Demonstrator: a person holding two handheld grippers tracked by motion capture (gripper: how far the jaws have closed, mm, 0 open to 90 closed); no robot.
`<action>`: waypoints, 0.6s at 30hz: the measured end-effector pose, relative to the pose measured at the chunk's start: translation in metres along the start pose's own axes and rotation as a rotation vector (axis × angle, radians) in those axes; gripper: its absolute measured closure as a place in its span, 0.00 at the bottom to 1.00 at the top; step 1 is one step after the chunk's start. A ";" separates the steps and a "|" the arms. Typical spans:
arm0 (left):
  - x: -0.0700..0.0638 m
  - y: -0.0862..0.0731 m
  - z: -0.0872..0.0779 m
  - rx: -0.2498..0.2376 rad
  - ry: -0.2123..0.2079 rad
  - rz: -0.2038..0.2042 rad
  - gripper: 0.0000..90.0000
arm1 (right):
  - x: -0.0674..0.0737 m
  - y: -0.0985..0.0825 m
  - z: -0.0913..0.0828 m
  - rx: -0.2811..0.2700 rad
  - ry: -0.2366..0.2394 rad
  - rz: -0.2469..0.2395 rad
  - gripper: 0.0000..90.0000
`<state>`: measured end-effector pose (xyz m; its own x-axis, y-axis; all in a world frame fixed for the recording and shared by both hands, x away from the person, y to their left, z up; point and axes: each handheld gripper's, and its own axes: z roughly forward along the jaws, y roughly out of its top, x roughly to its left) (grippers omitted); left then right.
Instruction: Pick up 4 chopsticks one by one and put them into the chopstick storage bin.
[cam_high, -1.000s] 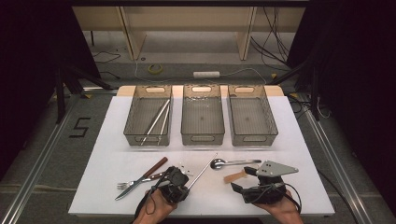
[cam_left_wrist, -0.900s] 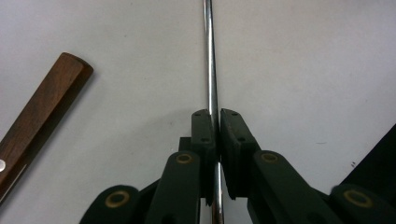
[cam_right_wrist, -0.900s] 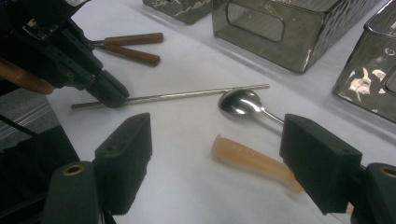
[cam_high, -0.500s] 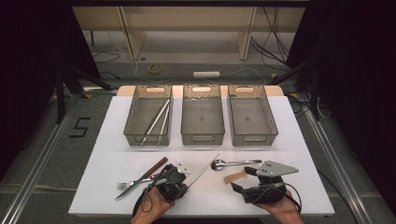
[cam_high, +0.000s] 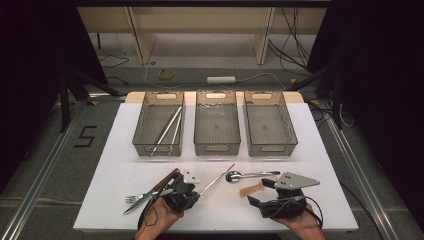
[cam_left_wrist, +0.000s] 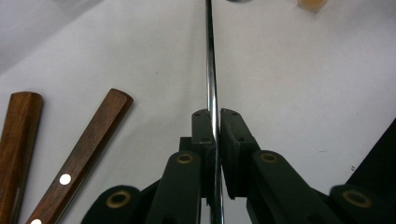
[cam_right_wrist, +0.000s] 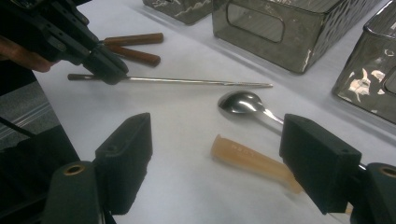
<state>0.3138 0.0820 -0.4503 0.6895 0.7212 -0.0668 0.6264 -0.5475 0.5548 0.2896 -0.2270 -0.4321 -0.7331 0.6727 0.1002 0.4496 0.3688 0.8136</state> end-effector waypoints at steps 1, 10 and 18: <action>0.000 0.000 -0.001 -0.011 0.001 0.000 0.94 | 0.000 0.000 0.000 0.000 0.000 0.000 0.29; 0.004 0.002 -0.015 -0.049 -0.006 -0.001 0.94 | 0.000 0.000 0.000 0.000 -0.002 -0.002 0.29; 0.005 0.004 -0.030 -0.090 -0.012 -0.001 0.94 | 0.000 0.000 0.000 0.000 -0.005 -0.002 0.30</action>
<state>0.3089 0.0957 -0.4231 0.6935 0.7164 -0.0769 0.5922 -0.5059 0.6272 0.2898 -0.2275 -0.4318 -0.7314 0.6753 0.0957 0.4481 0.3701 0.8138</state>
